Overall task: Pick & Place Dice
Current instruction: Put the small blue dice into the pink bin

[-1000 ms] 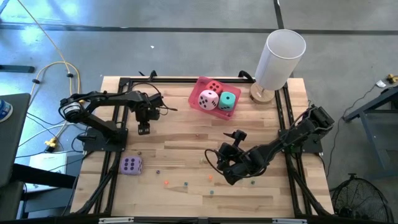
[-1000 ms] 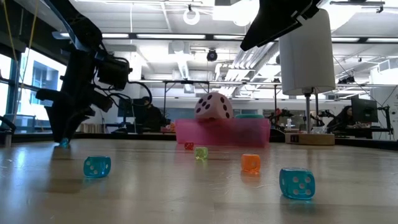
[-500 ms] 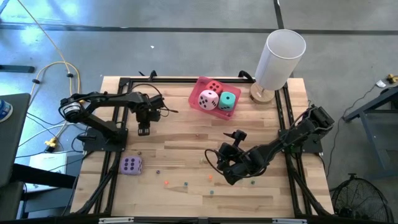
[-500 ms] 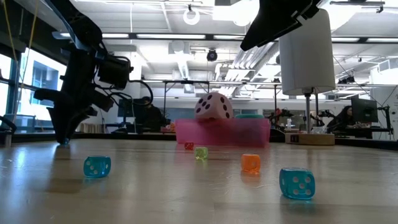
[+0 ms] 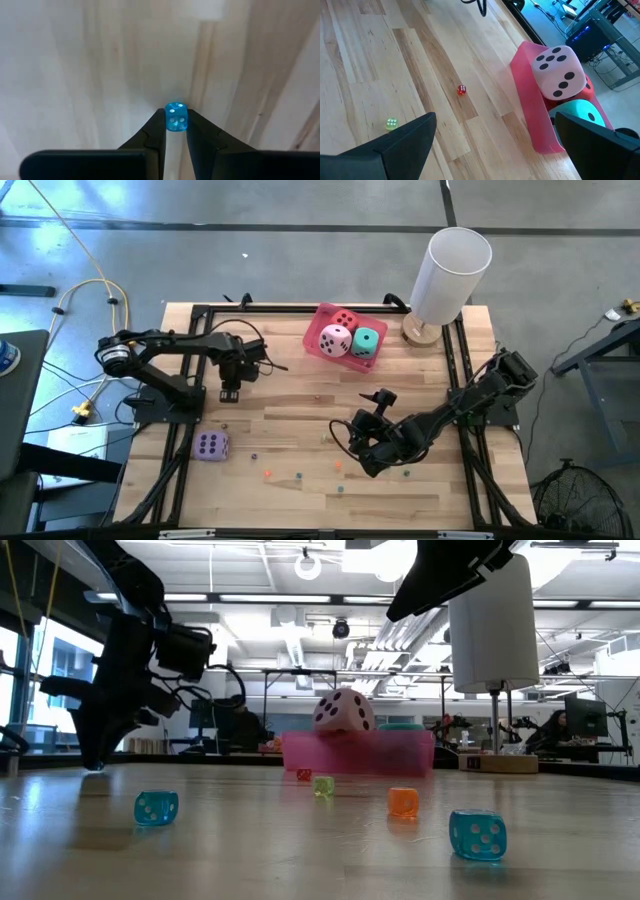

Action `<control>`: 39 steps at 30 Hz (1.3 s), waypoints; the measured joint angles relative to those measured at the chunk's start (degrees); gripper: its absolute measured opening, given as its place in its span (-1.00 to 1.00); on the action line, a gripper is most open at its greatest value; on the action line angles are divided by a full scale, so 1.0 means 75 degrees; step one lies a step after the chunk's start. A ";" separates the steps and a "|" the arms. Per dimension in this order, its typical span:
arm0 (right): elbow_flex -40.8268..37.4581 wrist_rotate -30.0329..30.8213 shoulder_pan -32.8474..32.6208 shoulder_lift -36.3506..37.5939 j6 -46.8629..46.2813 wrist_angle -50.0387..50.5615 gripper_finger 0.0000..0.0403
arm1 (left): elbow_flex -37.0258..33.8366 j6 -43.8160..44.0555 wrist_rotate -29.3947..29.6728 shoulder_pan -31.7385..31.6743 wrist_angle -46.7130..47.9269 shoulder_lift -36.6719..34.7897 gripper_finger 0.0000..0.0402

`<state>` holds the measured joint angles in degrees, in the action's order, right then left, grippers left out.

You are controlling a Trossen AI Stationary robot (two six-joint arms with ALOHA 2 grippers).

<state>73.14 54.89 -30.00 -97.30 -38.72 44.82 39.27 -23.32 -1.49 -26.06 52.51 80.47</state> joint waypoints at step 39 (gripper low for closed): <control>0.0000 -0.0751 0.0003 0.0000 0.0600 -0.0015 0.99 | 0.2145 0.0640 -0.1774 -0.0693 -0.6306 0.1108 -0.73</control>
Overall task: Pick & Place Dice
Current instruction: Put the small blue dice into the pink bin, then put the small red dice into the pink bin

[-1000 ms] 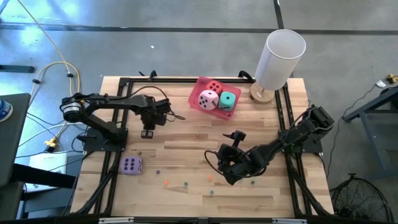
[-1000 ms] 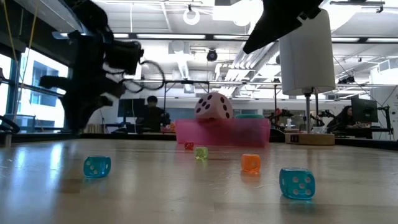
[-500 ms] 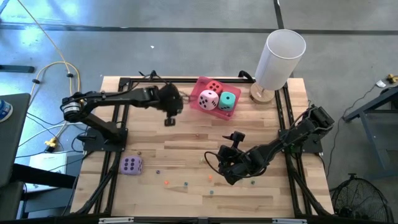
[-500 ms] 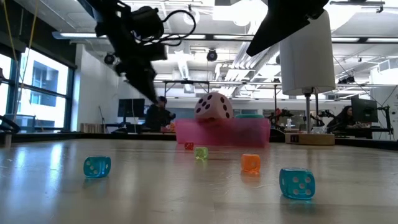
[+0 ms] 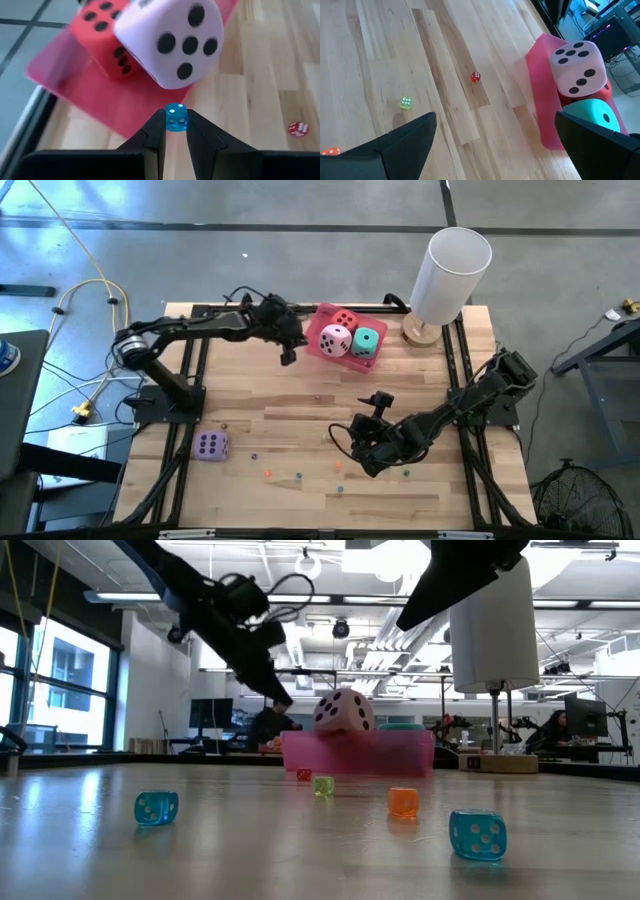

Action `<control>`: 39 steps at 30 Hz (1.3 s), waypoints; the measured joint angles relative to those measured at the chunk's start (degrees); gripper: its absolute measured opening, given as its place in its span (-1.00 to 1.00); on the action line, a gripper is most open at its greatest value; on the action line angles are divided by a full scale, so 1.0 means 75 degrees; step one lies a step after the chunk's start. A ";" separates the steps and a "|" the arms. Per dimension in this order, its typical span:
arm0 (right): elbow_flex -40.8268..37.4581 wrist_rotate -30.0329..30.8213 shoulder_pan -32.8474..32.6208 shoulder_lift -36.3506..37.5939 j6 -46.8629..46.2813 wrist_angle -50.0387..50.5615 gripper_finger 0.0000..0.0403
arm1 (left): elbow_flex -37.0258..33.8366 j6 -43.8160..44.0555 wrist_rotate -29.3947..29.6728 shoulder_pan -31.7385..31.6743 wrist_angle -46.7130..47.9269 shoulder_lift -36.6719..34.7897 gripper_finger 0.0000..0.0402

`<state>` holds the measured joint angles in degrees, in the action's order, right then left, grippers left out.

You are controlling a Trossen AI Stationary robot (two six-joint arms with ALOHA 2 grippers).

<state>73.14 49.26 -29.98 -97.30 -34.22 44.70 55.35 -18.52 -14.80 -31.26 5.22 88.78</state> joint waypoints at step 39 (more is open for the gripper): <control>0.0000 0.0002 0.0055 0.0000 0.0175 -0.0111 0.99 | -0.0003 0.0915 0.0963 0.0083 -0.1761 0.0900 -0.60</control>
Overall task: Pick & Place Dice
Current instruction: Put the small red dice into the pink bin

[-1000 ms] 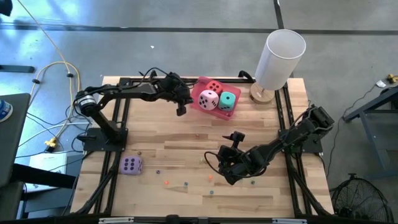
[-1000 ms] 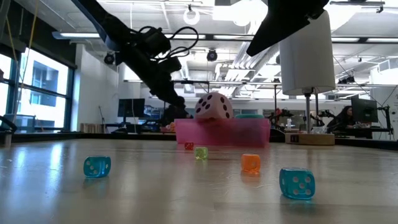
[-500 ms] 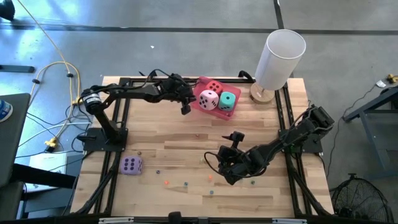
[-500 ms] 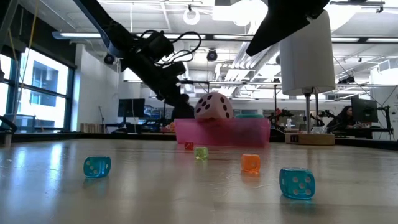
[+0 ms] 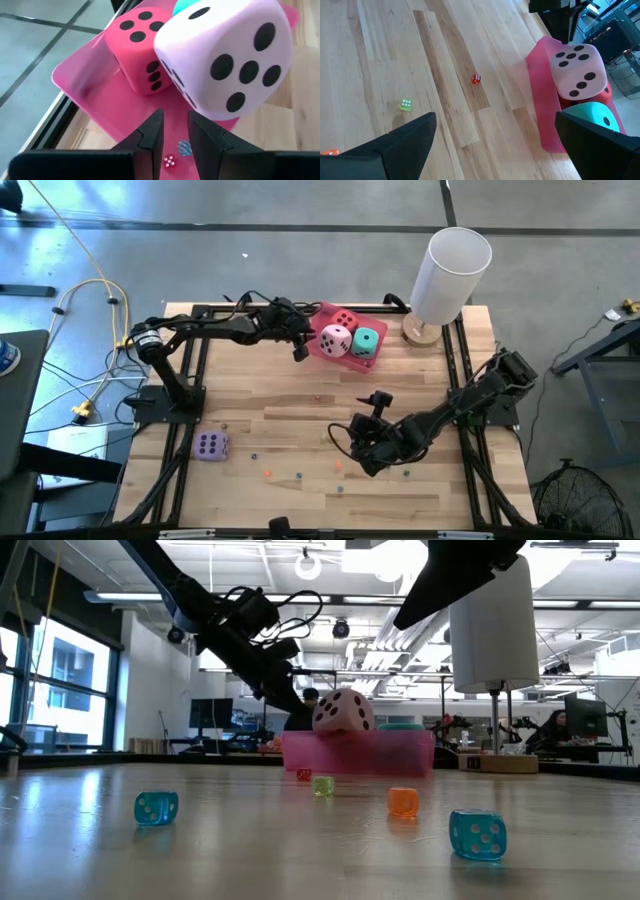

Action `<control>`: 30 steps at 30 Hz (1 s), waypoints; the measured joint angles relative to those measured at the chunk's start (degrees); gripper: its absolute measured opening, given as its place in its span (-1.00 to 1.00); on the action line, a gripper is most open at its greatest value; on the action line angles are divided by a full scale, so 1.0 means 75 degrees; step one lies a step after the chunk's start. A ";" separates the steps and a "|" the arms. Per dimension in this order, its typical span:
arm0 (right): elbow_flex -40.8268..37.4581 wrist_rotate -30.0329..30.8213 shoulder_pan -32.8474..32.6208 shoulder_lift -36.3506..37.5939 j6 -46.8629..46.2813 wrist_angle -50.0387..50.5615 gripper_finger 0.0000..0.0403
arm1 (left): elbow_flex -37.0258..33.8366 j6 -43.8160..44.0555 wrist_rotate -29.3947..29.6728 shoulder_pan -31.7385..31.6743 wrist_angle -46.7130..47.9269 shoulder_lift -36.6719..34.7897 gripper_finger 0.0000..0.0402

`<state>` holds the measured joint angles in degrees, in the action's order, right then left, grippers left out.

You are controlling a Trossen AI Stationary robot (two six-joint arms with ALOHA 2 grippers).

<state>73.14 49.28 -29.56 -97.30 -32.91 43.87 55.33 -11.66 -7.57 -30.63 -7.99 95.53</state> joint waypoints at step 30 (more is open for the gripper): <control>0.0004 -0.1890 0.0083 0.0081 -0.0631 -0.0077 0.99 | 0.0000 0.2362 -0.1788 0.0501 0.4207 -0.2597 -0.14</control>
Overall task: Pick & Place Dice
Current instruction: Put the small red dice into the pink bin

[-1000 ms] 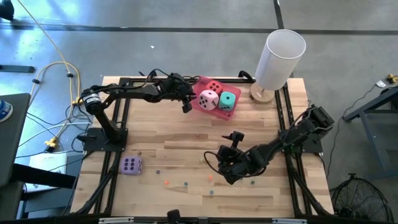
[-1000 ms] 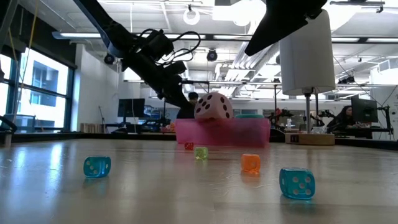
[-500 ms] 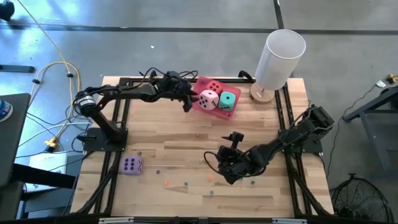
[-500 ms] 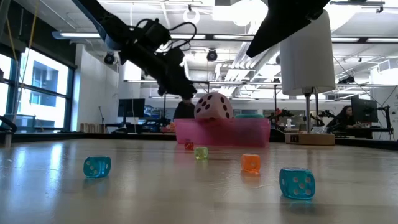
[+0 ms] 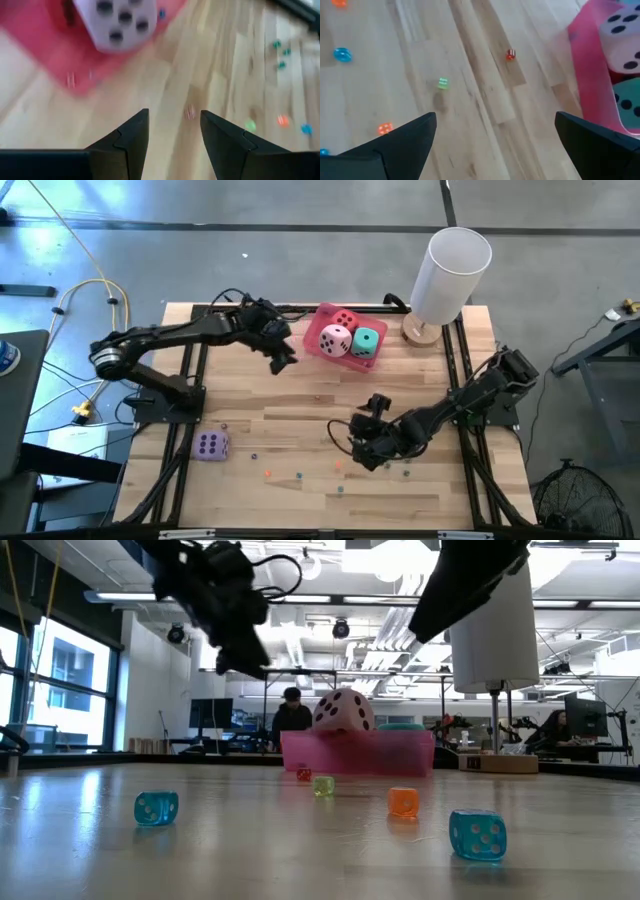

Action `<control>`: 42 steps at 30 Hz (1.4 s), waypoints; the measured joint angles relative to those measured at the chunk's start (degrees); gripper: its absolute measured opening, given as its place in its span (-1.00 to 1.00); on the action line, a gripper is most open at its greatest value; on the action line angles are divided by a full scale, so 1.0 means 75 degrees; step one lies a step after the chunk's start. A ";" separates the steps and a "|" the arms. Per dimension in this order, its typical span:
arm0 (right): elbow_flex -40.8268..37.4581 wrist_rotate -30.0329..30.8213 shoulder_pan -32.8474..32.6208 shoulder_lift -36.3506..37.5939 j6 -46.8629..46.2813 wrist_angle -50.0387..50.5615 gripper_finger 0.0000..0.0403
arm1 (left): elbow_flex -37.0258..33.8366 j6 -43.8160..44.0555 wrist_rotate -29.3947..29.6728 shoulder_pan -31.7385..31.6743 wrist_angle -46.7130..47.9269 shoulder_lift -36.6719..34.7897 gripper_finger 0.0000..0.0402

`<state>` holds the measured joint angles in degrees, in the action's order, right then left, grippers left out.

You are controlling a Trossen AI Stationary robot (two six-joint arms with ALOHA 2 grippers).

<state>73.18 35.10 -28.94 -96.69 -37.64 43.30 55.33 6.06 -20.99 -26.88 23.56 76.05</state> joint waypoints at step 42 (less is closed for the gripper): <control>-0.3805 -0.1421 0.2801 -0.2049 0.2438 -1.0314 0.80 | -0.2678 0.1374 0.1198 0.5128 -0.0610 -0.3162 -0.14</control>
<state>44.64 24.45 -7.93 -112.05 -19.35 -34.06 35.24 16.36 -12.00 11.58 18.99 52.34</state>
